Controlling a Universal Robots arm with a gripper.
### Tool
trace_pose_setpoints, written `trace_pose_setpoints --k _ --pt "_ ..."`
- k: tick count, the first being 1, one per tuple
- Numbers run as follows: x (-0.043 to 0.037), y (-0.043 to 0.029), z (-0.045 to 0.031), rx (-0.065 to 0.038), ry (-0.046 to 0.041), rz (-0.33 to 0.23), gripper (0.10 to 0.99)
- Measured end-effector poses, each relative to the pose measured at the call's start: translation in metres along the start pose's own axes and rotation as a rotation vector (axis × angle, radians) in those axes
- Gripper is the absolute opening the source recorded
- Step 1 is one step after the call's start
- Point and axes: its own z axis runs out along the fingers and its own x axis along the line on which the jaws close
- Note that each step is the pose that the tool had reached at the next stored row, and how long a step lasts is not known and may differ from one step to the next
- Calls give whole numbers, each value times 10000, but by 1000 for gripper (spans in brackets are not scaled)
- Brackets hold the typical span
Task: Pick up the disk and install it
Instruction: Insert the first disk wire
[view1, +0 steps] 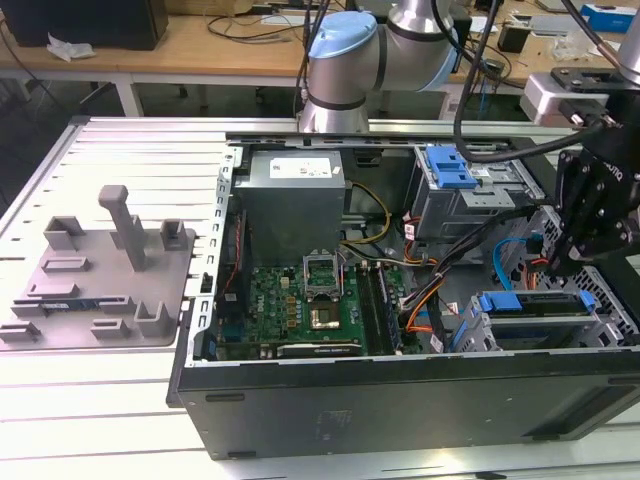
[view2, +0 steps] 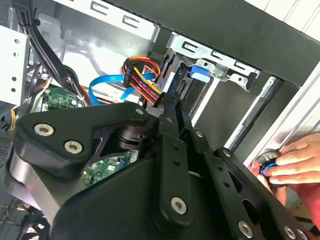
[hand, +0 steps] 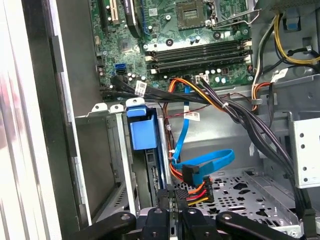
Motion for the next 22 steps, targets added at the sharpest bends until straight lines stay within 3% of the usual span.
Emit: trace_pose_setpoints --k 7,8,11,13,22 --pt "33 -7 3 -28 6 -192 165" --pt "33 -13 3 -72 60 -199 165" --pt "27 -54 6 -400 365 -277 165" --pt "26 -62 9 -452 443 -326 165" --pt "23 -79 21 -418 447 -695 165"
